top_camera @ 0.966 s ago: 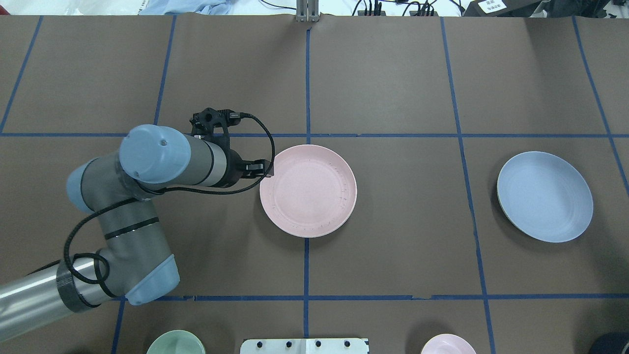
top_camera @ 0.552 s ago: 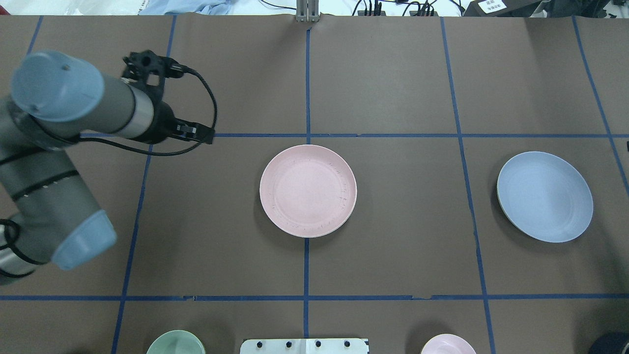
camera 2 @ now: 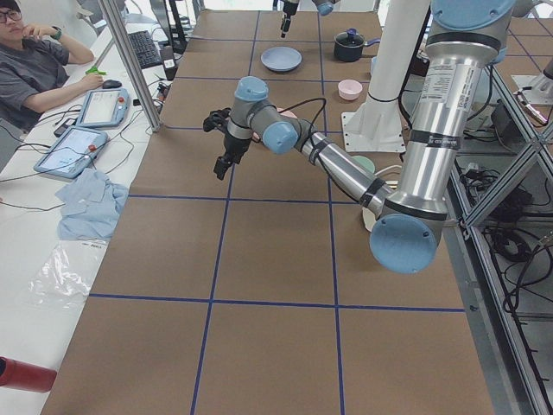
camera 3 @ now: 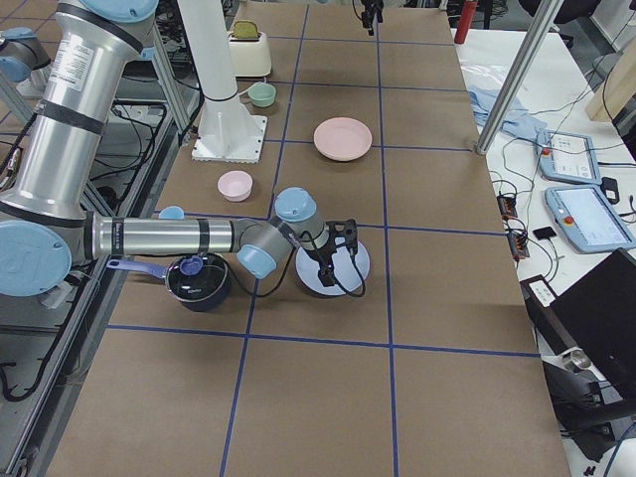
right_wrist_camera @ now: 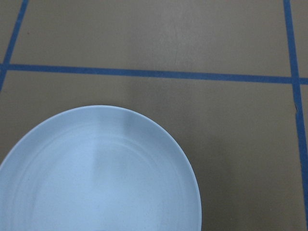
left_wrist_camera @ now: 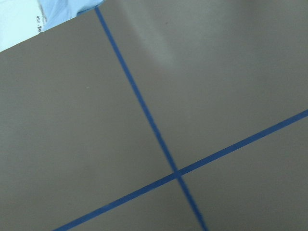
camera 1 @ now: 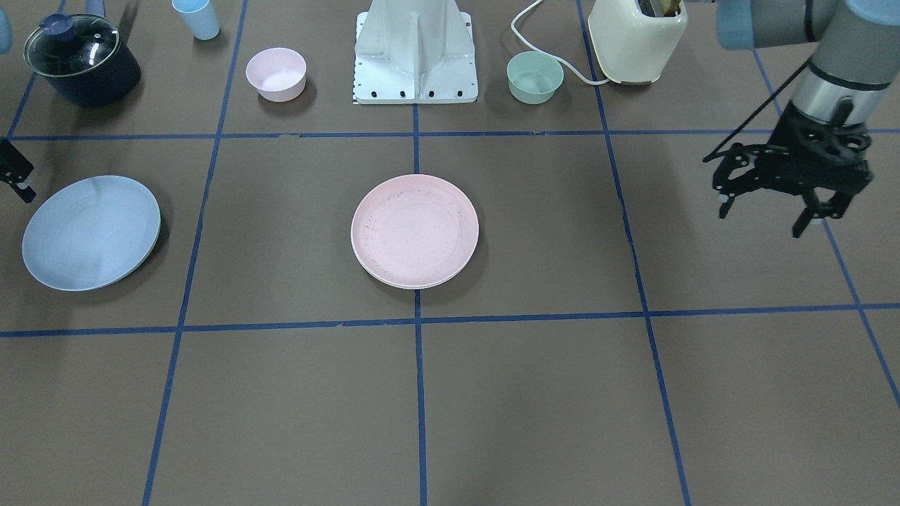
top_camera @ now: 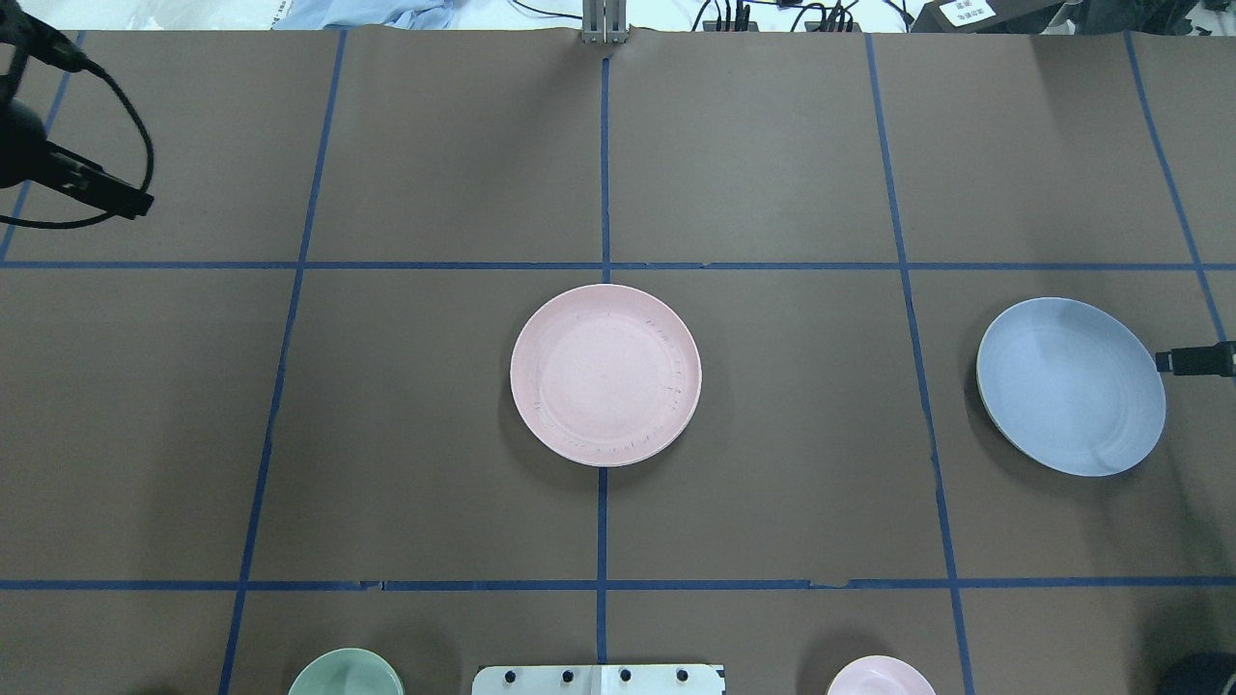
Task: Stack three plates with pink and blue
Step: 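Open the left gripper and withdraw it away from the stack, then reach the right gripper to the light blue plate's rim and grasp it, then lift the light blue plate with the right gripper and lower it onto the pink plate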
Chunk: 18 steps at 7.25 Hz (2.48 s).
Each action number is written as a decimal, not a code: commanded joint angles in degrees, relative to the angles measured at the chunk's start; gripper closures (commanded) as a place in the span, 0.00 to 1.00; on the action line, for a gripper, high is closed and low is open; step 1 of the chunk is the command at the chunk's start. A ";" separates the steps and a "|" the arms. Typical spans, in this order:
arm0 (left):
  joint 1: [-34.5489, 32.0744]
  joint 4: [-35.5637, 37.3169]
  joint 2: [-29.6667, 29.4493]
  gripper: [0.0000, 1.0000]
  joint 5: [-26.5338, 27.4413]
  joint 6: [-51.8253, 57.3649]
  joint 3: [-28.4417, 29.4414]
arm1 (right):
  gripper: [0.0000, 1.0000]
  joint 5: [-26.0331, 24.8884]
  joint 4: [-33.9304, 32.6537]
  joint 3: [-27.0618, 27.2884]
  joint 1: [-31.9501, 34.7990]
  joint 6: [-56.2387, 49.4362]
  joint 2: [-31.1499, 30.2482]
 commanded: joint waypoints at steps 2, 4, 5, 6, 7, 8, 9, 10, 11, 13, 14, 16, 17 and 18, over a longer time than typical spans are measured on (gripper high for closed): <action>-2.06 -0.07 1.50 0.00 -0.39 2.78 0.16 | 0.31 -1.87 14.00 -9.62 -2.94 4.94 -0.62; -1.97 -0.07 1.50 0.00 -0.39 2.78 0.25 | 0.45 -2.57 14.40 -11.22 -3.99 5.59 0.34; -1.97 -0.07 1.41 0.00 -0.39 2.78 0.34 | 0.45 -3.80 14.41 -12.63 -5.04 5.59 1.30; -1.88 -0.07 1.33 0.00 -0.39 2.69 0.34 | 0.49 -4.24 14.41 -14.12 -5.57 5.68 2.70; -1.88 -0.07 1.24 0.00 -0.39 2.61 0.43 | 0.54 -4.16 14.49 -14.75 -5.75 5.68 3.24; -1.88 -0.07 1.24 0.00 -0.39 2.60 0.52 | 0.72 -4.16 14.49 -14.75 -5.84 6.03 3.33; -1.88 -0.07 1.24 0.00 -0.39 2.60 0.52 | 1.00 -4.07 14.49 -14.67 -5.93 6.21 3.33; -1.88 -0.07 1.15 0.00 -0.31 2.60 0.52 | 1.00 -4.07 14.49 -14.58 -5.93 6.12 3.33; -1.79 -0.07 1.06 0.00 -0.39 2.52 0.52 | 1.00 -3.64 14.58 -14.05 -5.84 6.21 3.33; -1.79 -0.07 1.06 0.00 -0.39 2.43 0.52 | 1.00 -1.80 13.62 -11.07 -5.76 6.82 6.21; -1.79 -0.07 0.97 0.00 -0.39 2.43 0.69 | 1.00 1.95 12.14 -10.97 -2.97 10.13 10.50; -2.31 -0.07 1.41 0.00 -0.57 2.43 0.69 | 1.00 7.43 2.86 -6.87 0.30 15.59 19.20; -4.76 0.01 1.41 0.00 0.30 3.04 0.95 | 1.00 7.53 -5.90 -1.80 0.31 19.62 24.20; -8.61 -0.07 1.41 0.00 -0.56 3.13 2.52 | 1.00 7.53 -14.95 2.52 0.14 23.40 29.30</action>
